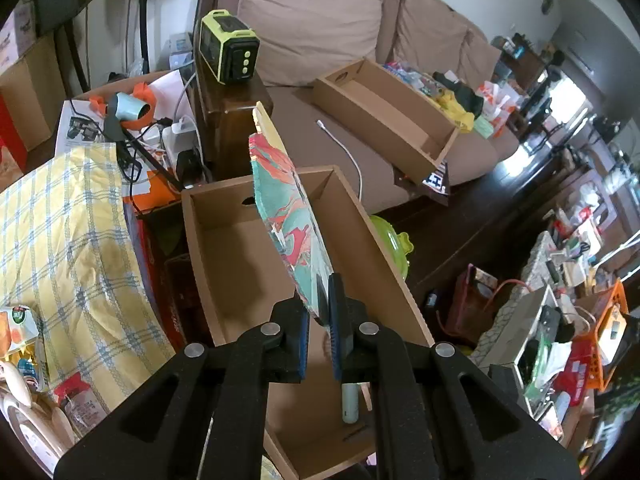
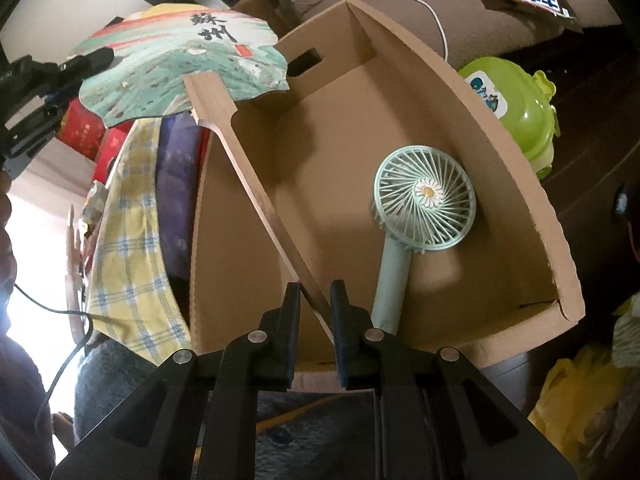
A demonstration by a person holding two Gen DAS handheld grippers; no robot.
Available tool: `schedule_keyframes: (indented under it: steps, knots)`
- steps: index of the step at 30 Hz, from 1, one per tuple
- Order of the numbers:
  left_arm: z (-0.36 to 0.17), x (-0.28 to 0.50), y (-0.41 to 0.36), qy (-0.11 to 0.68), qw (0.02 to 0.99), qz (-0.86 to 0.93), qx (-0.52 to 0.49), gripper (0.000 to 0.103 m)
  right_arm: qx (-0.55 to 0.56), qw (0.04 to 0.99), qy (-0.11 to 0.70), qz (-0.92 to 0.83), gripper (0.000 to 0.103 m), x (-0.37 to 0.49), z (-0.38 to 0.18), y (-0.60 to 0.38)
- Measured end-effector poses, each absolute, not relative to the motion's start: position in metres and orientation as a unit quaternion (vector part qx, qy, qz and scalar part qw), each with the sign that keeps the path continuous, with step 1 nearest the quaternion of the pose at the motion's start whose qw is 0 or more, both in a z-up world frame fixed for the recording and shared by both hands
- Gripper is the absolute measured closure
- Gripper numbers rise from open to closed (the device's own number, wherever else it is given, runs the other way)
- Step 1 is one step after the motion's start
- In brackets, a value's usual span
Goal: Organize objects
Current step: 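Lower the paper fan into the box and open both grippers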
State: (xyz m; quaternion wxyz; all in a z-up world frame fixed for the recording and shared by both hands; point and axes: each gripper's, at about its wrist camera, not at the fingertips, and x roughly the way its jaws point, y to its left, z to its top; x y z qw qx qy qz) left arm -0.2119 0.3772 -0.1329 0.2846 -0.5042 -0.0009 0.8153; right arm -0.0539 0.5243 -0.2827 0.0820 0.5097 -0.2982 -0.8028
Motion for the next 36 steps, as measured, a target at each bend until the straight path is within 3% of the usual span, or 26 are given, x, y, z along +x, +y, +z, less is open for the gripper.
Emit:
schedule_keyframes:
  steps: [9,13,36]
  knots:
    - [-0.145,-0.226,0.397,0.003,0.276,0.805,-0.526,0.095,0.509,0.079,-0.299,-0.803,0.091,-0.054,-0.283,0.525]
    - [-0.158,-0.232,0.415,0.002,0.274,0.792,-0.545,0.095,0.504,0.072,-0.309,-0.803,0.097,-0.054,-0.284,0.531]
    - [-0.196,-0.227,0.409,0.032,0.244,0.771,-0.587,0.099,0.502,0.049,-0.318,-0.803,0.095,-0.052,-0.283,0.542]
